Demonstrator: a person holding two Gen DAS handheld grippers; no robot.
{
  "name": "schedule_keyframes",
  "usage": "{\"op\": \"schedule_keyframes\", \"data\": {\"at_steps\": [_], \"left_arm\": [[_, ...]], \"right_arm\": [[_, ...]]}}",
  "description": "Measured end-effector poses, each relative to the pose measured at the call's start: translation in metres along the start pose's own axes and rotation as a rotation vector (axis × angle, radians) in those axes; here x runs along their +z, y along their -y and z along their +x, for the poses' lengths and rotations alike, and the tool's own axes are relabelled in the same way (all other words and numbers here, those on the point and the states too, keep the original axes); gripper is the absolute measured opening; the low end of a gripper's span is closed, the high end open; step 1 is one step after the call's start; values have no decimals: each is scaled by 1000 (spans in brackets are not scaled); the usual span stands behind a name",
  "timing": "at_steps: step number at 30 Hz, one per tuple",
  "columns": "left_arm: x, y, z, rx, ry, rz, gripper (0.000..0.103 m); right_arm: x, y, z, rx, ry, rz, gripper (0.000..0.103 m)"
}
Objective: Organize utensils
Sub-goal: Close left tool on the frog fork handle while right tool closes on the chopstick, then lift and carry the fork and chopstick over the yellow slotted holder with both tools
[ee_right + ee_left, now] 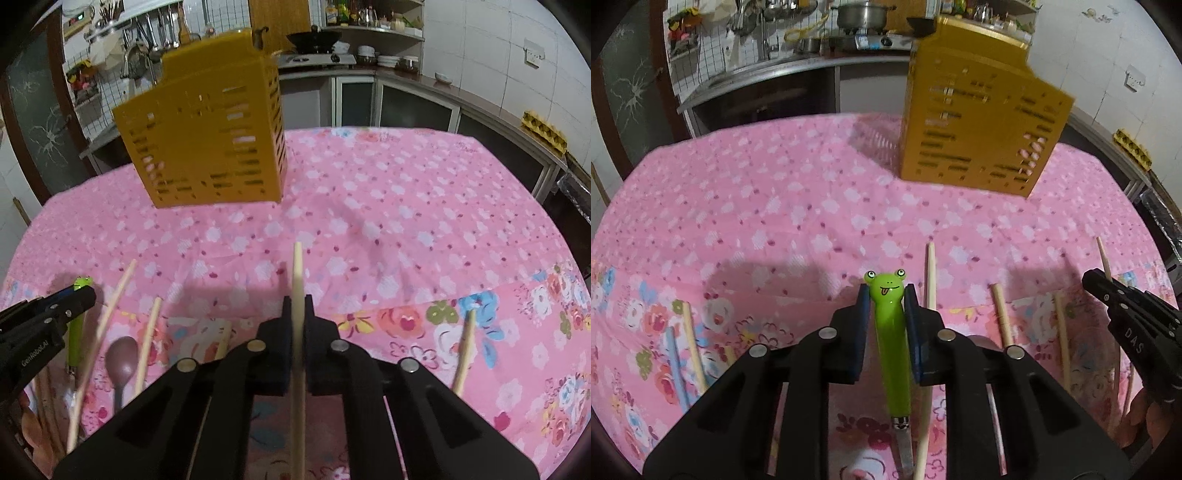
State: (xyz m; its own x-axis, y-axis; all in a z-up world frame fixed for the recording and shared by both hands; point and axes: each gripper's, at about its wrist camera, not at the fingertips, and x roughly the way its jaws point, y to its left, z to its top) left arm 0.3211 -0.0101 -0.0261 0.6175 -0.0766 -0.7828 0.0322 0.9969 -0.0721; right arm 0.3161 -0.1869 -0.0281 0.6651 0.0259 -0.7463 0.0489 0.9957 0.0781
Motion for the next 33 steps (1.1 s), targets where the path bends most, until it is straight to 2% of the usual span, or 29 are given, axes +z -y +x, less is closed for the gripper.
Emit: {"op": "schedule_keyframes", "data": {"at_steps": [18, 26, 33], "left_arm": [[9, 11, -76, 0, 235, 44, 18], [9, 15, -103, 1, 318, 64, 18], [11, 19, -117, -12, 357, 82, 18]], "right_arm": [[10, 10, -81, 109, 297, 52, 5], [10, 8, -92, 127, 319, 49, 5], [11, 4, -100, 139, 333, 33, 5]]}}
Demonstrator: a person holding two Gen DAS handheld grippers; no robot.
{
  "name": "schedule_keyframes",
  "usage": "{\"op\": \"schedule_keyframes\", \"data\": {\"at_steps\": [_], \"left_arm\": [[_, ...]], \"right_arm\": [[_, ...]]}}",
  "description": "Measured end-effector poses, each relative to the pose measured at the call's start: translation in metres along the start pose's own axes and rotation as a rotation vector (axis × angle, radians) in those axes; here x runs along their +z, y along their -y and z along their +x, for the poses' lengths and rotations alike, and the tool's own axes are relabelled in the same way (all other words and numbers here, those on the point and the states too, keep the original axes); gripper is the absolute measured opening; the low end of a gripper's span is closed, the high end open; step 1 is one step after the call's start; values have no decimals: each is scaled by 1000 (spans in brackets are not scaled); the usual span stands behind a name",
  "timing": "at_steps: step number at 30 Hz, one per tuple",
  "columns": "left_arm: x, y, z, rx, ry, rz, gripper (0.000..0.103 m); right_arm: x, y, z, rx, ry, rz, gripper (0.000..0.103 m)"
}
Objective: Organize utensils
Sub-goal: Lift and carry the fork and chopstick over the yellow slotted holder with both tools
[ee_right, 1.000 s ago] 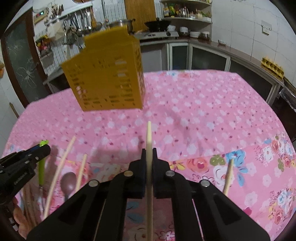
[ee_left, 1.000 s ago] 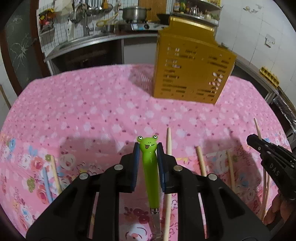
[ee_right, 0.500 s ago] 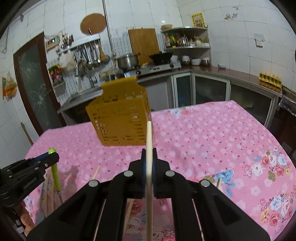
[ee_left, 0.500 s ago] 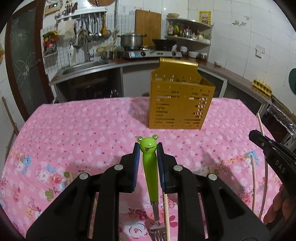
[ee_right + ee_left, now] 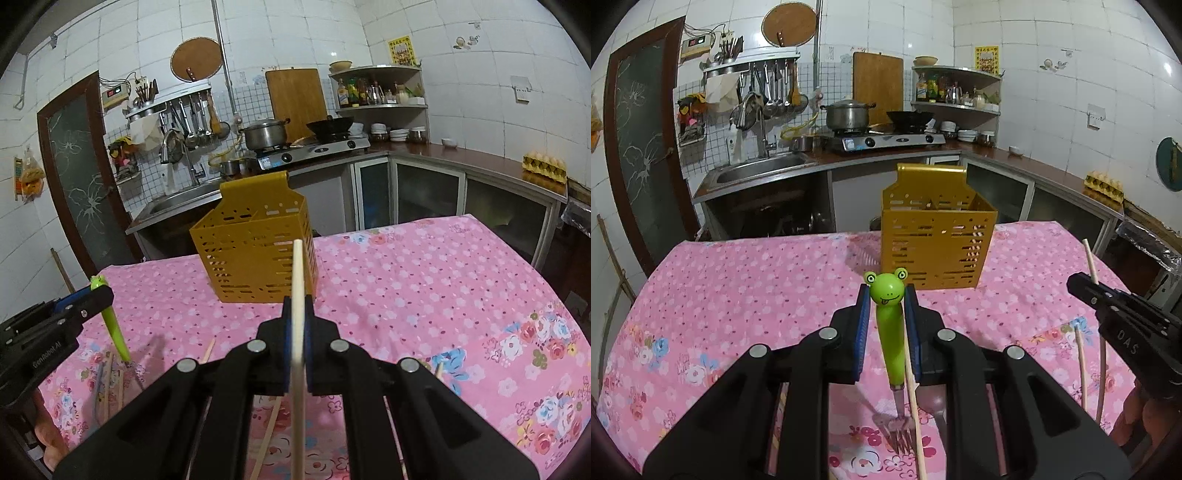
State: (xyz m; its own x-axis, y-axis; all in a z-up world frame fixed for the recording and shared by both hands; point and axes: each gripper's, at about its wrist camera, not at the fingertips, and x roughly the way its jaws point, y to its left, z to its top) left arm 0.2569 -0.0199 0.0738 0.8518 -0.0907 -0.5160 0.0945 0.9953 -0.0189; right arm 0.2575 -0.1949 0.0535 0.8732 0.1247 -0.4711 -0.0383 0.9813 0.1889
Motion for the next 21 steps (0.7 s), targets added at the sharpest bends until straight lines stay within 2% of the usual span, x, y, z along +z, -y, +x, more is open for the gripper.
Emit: {"op": "schedule_keyframes", "data": {"at_steps": [14, 21], "left_arm": [[28, -4, -8, -30, 61, -4, 17], [32, -4, -8, -34, 66, -7, 17]], "right_arm": [[17, 6, -10, 46, 69, 41, 5], [19, 6, -8, 40, 57, 42, 5]]}}
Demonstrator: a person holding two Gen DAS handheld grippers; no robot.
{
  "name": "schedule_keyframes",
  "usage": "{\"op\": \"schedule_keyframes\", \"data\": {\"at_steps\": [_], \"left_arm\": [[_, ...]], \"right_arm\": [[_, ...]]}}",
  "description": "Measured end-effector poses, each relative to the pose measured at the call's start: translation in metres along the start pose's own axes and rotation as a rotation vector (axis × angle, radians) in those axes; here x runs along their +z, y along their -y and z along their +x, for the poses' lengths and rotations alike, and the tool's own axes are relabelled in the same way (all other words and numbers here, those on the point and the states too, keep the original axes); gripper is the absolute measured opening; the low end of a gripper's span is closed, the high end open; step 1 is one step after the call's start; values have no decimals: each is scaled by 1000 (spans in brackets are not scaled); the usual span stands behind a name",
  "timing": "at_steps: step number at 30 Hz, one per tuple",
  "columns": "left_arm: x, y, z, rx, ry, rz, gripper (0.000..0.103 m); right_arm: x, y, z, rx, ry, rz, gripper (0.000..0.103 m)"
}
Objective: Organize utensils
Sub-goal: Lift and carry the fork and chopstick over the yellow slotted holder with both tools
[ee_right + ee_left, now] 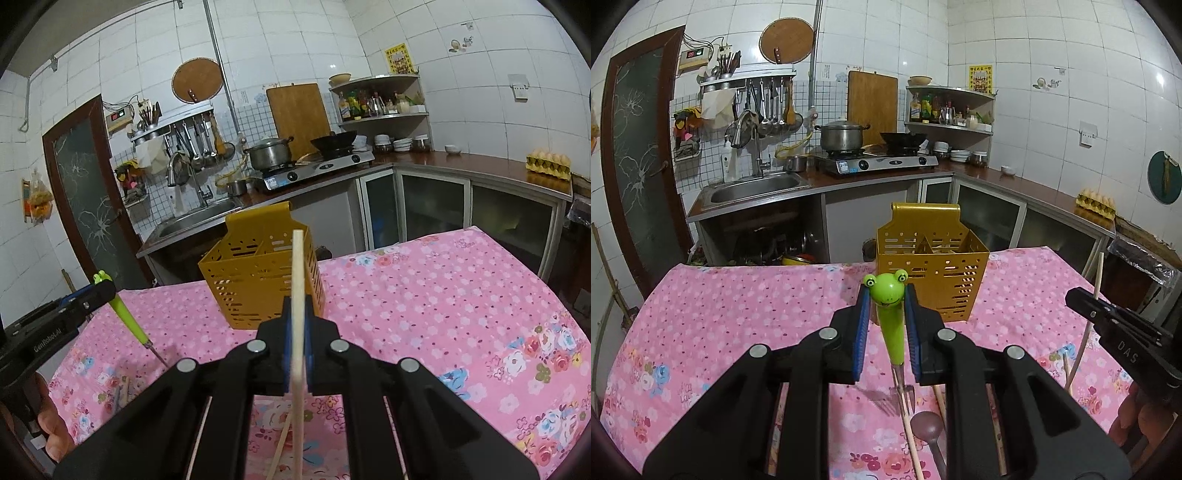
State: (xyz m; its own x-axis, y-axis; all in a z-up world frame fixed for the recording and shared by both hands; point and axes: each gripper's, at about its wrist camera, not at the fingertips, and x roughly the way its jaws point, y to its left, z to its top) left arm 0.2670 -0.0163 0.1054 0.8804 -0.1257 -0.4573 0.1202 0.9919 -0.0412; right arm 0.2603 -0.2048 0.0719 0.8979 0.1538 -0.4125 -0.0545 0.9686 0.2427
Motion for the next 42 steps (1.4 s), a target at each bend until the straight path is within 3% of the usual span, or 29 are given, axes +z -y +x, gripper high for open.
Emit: {"op": "schedule_keyframes", "data": {"at_steps": [4, 9, 18, 24, 32, 42], "left_arm": [[12, -1, 2, -15, 0, -1, 17], [45, -4, 3, -38, 34, 6, 17], [118, -7, 12, -37, 151, 4, 17], [153, -1, 45, -30, 192, 13, 17], [145, 7, 113, -18, 159, 36, 17], [90, -2, 156, -25, 93, 39, 18]], "right_arm": [[10, -6, 4, -14, 10, -33, 5], [51, -11, 13, 2, 49, -46, 5], [132, -30, 39, 28, 208, -54, 5], [171, -44, 70, 23, 283, -57, 5], [173, -41, 119, 24, 324, -79, 5], [113, -31, 156, 16, 233, -133, 5]]}}
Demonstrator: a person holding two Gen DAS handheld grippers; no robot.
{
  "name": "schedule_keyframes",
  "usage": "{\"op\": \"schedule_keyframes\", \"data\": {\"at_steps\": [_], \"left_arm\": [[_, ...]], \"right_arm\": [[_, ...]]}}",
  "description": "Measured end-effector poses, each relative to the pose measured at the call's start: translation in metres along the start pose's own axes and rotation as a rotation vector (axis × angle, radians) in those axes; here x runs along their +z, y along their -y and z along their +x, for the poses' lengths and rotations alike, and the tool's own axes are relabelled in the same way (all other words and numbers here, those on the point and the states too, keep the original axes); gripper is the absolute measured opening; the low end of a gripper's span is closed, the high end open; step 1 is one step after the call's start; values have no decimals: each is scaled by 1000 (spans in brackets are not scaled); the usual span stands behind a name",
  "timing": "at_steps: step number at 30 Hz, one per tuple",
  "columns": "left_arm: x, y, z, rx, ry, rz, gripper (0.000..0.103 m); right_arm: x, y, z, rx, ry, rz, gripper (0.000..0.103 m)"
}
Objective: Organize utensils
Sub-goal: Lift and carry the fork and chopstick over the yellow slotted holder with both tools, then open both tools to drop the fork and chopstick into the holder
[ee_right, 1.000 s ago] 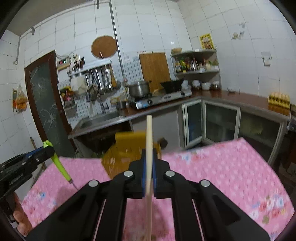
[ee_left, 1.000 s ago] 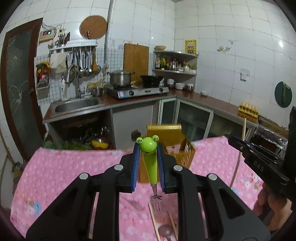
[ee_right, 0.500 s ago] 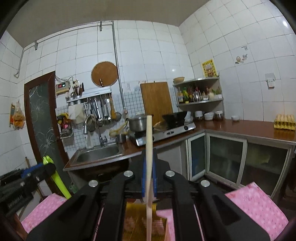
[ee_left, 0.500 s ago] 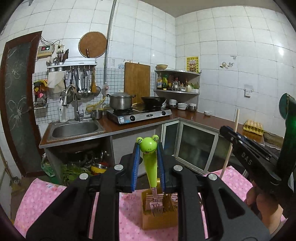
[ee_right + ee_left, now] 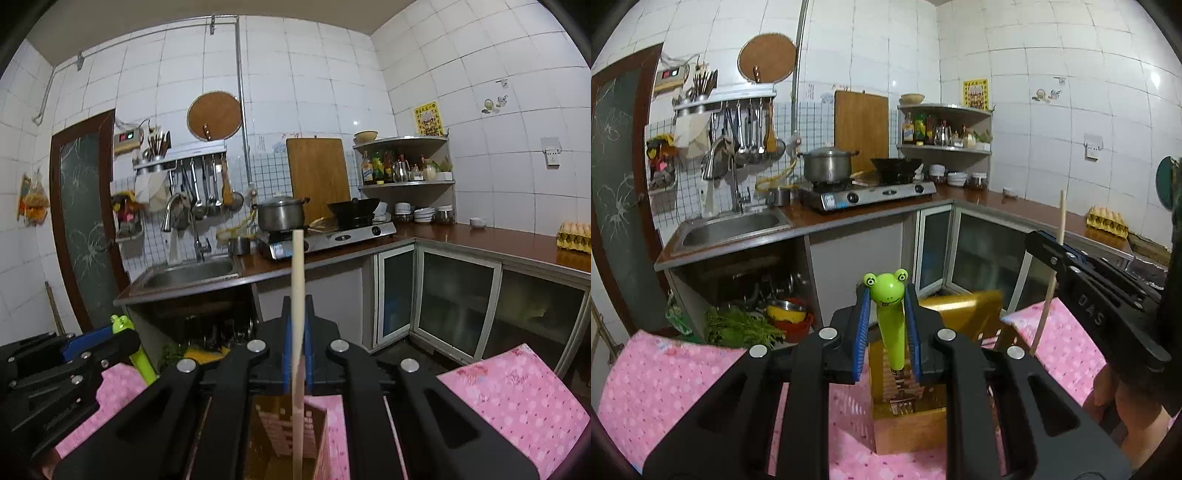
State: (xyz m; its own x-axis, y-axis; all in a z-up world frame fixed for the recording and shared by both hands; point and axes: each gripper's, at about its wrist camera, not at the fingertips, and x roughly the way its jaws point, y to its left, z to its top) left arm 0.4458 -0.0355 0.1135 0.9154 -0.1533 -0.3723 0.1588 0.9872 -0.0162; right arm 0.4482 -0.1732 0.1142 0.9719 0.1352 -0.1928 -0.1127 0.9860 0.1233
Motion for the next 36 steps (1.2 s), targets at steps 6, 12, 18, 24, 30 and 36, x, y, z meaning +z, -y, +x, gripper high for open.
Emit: {"op": "schedule_keyframes", "data": {"at_steps": [6, 12, 18, 24, 30, 36], "left_arm": [[-20, -1, 7, 1, -22, -1, 17], [-32, 0, 12, 1, -43, 3, 18], [-32, -1, 11, -7, -48, -18, 18], [-26, -6, -5, -4, -43, -37, 52], [-13, -16, -35, 7, -51, -66, 62], [-16, -42, -87, 27, -68, -113, 83]], "right_arm": [[-22, -1, 3, -16, -21, -40, 5], [-38, 4, 8, -40, -59, -51, 6], [-44, 8, 14, -33, -104, -33, 7], [-39, 10, 8, -26, -137, -8, 39], [-27, 13, -16, -32, -145, 9, 46], [-20, 25, -70, -85, -204, 15, 48]]}}
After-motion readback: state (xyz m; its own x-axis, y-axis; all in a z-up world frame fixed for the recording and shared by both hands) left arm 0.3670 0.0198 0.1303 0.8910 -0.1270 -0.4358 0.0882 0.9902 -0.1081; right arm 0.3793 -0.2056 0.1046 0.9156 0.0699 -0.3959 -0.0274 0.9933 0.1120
